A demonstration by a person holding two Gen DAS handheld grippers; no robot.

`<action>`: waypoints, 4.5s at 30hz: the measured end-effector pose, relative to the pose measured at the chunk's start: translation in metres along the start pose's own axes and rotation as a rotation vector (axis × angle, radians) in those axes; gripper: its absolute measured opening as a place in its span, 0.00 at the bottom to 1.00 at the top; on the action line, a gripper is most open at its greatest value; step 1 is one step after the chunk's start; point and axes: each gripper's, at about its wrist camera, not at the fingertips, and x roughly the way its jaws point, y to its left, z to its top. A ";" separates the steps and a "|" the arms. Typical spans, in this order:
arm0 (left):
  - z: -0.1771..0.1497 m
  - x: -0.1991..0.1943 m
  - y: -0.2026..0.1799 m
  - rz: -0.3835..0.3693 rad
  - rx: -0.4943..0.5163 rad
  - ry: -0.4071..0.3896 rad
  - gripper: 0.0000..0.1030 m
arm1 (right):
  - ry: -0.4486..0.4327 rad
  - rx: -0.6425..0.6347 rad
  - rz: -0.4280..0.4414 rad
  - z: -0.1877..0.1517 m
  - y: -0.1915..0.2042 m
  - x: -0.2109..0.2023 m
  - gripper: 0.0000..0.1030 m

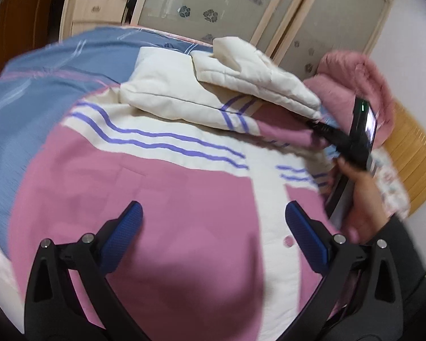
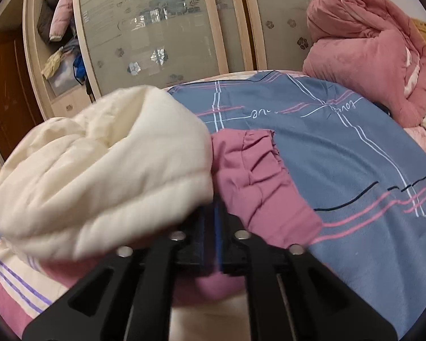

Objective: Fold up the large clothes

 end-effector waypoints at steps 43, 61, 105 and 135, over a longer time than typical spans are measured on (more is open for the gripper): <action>0.066 0.159 -0.045 -0.016 -0.203 0.150 0.18 | -0.047 0.462 0.377 -0.036 -0.083 -0.114 0.97; 0.021 -0.031 -0.097 0.018 0.273 -0.205 0.98 | -0.030 0.320 0.401 -0.036 -0.047 -0.139 0.97; -0.150 -0.172 -0.013 0.284 0.334 -0.243 0.98 | -0.355 -0.227 0.116 -0.243 0.018 -0.382 0.99; -0.152 -0.160 -0.025 0.185 0.359 -0.198 0.98 | 0.009 -0.171 0.352 -0.142 -0.048 -0.304 0.99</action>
